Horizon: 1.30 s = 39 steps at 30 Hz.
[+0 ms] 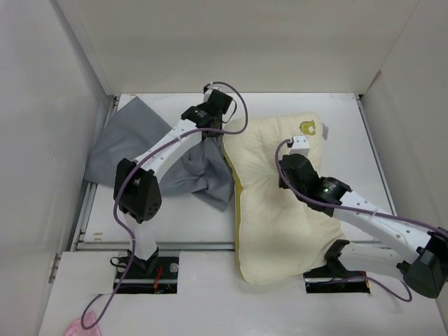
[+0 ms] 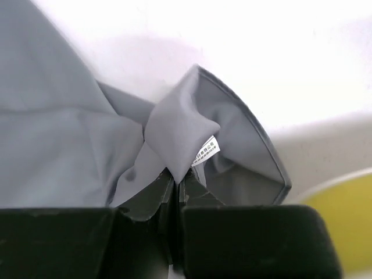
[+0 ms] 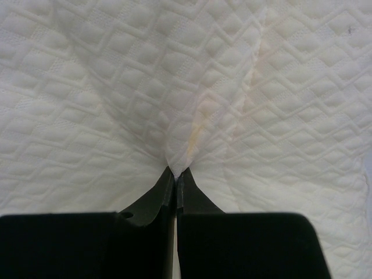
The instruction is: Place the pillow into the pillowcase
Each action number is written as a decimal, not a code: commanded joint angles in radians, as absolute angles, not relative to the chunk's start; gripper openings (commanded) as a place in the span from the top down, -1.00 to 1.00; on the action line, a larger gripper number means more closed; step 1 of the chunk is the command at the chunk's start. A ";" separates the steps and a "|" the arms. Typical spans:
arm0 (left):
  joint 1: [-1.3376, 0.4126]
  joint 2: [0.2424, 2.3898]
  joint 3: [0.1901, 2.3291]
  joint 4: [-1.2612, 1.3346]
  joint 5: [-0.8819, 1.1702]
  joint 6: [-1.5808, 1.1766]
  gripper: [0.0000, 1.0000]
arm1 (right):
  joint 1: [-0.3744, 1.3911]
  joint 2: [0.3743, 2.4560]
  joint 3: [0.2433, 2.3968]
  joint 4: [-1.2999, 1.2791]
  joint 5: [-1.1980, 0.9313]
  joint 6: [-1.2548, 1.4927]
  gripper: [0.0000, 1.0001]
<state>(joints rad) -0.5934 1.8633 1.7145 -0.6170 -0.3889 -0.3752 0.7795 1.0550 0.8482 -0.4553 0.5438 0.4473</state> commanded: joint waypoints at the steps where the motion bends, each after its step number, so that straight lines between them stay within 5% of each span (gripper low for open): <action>1: -0.561 1.819 1.816 -0.672 -0.445 -0.292 1.00 | 0.834 1.083 0.836 -0.482 0.525 0.414 1.00; 7: -0.538 1.841 1.945 -0.696 -0.316 -0.258 1.00 | 0.868 1.189 0.857 -0.472 0.577 0.446 1.00; 17: -0.548 1.756 1.898 -0.670 -0.252 -0.212 1.00 | 0.868 1.592 1.193 -0.591 0.850 0.541 1.00; 33: -0.548 1.773 1.894 -0.623 -0.106 -0.190 1.00 | 0.752 1.552 1.338 -0.329 0.738 0.368 1.00; 39: -0.548 1.862 2.015 -0.627 -0.106 -0.190 0.94 | 0.937 1.562 1.249 -0.212 0.698 0.193 1.00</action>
<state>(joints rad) -0.5480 1.8378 1.9244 -0.6655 -0.1196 -0.1986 0.8234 1.5661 1.2602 -0.3534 0.7349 0.2970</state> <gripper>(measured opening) 0.033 0.026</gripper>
